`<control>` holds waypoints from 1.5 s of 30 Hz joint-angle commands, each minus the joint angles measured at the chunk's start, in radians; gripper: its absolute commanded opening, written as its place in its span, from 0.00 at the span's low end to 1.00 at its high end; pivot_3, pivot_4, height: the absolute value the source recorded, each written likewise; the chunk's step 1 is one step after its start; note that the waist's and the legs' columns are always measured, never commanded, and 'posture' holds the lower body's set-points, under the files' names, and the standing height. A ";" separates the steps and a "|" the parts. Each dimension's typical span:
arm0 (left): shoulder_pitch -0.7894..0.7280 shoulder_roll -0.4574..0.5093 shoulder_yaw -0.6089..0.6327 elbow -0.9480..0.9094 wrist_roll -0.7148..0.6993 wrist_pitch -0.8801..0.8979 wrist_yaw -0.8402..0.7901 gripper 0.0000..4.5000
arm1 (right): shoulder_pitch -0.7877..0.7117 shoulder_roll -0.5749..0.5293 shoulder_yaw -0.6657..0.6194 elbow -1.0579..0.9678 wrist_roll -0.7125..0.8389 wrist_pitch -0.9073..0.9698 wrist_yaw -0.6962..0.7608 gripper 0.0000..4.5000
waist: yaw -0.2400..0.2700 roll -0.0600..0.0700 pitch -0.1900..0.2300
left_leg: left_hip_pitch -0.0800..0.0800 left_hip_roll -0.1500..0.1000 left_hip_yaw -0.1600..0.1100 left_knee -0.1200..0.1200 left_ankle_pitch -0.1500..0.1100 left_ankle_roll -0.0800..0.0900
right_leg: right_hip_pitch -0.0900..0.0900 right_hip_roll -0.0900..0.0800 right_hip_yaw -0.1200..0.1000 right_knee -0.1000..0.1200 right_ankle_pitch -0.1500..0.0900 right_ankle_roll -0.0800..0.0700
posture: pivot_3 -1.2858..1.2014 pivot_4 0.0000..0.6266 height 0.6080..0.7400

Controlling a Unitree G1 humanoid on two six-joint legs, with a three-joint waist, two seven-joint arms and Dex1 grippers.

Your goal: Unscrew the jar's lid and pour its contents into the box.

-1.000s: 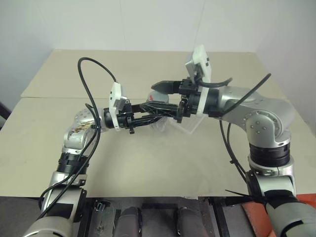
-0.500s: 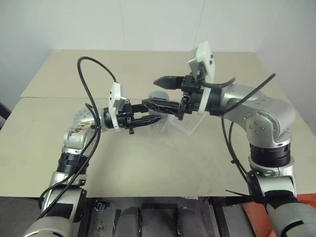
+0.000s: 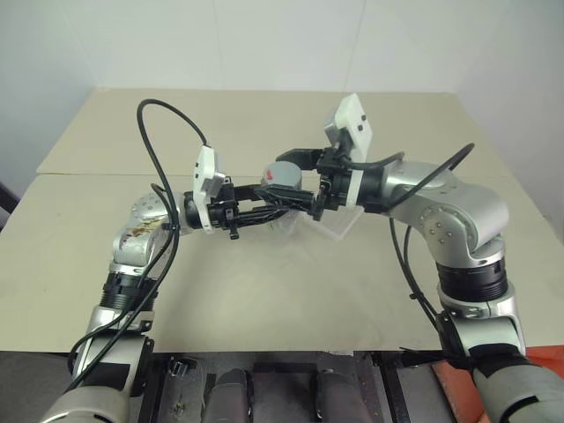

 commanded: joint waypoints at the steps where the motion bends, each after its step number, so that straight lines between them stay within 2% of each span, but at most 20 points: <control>1: -0.003 0.008 0.017 -0.040 -0.006 -0.022 -0.004 0.41 | -0.008 0.004 -0.029 -0.031 0.004 -0.033 0.009 1.00 | 0.000 0.000 0.000 | 0.000 0.000 0.000 0.000 0.000 0.000 | 0.000 0.000 0.000 0.000 0.000 0.000 | 0.52 0.24 1.00; 11: 0.004 0.008 0.009 -0.036 0.000 -0.024 -0.008 0.41 | -0.001 0.018 -0.036 -0.044 0.005 -0.038 0.003 1.00 | 0.000 0.000 0.000 | 0.000 0.000 0.000 0.000 0.000 0.000 | 0.000 0.000 0.000 0.000 0.000 0.000 | 0.52 0.24 1.00; 14: 0.005 0.008 0.007 -0.038 0.001 -0.023 -0.008 0.41 | 0.003 0.022 -0.034 -0.042 0.000 -0.035 -0.002 0.86 | 0.000 0.000 0.000 | 0.000 0.000 0.000 0.000 0.000 0.000 | 0.000 0.000 0.000 0.000 0.000 0.000 | 0.52 0.24 1.00; 17: 0.004 0.010 0.009 -0.038 0.001 -0.022 -0.010 0.41 | 0.004 0.026 -0.034 -0.039 -0.001 -0.035 -0.008 0.63 | 0.000 0.000 0.000 | 0.000 0.000 0.000 0.000 0.000 0.000 | 0.000 0.000 0.000 0.000 0.000 0.000 | 0.52 0.24 1.00; 18: 0.004 0.010 0.009 -0.039 0.001 -0.020 -0.011 0.41 | 0.006 0.026 -0.036 -0.039 -0.001 -0.035 -0.007 0.61 | 0.000 0.000 0.000 | 0.000 0.000 0.000 0.000 0.000 0.000 | 0.000 0.000 0.000 0.000 0.000 0.000 | 0.52 0.24 1.00; 24: -0.002 0.020 0.013 -0.044 -0.009 -0.015 -0.027 0.41 | 0.010 0.016 -0.032 -0.019 0.001 -0.048 0.026 0.61 | 0.000 0.000 0.000 | 0.000 0.000 0.000 0.000 0.000 0.000 | 0.000 0.000 0.000 0.000 0.000 0.000 | 0.52 0.24 1.00; 29: -0.007 0.045 0.009 -0.057 -0.035 -0.004 -0.104 0.41 | 0.007 -0.023 -0.016 0.021 0.039 -0.121 0.232 0.61 | 0.000 0.000 0.000 | 0.000 0.000 0.001 0.000 0.000 0.000 | 0.000 0.000 0.000 0.000 0.000 0.000 | 0.52 0.24 1.00; 37: -0.021 0.075 -0.026 -0.126 -0.137 0.098 -0.292 0.41 | 0.009 -0.054 0.032 0.074 0.137 -0.201 0.682 0.61 | 0.000 0.000 0.000 | 0.000 0.000 0.002 0.000 0.000 0.000 | 0.001 0.000 0.000 0.000 0.000 0.000 | 0.52 0.24 1.00; 41: -0.032 0.084 -0.051 -0.171 -0.174 0.145 -0.356 0.41 | -0.017 -0.038 0.058 0.128 0.119 -0.239 0.790 0.61 | -0.003 0.000 0.000 | 0.001 0.000 0.001 0.000 0.000 0.000 | 0.001 0.001 0.000 0.000 0.000 0.000 | 0.52 0.24 1.00; 45: -0.026 0.078 -0.061 -0.189 -0.165 0.144 -0.364 0.41 | -0.031 -0.014 0.075 0.155 0.078 -0.281 0.805 0.61 | -0.001 0.000 0.000 | 0.001 0.000 0.000 0.000 0.000 0.000 | 0.001 0.001 0.000 0.000 0.000 0.000 | 0.52 0.24 1.00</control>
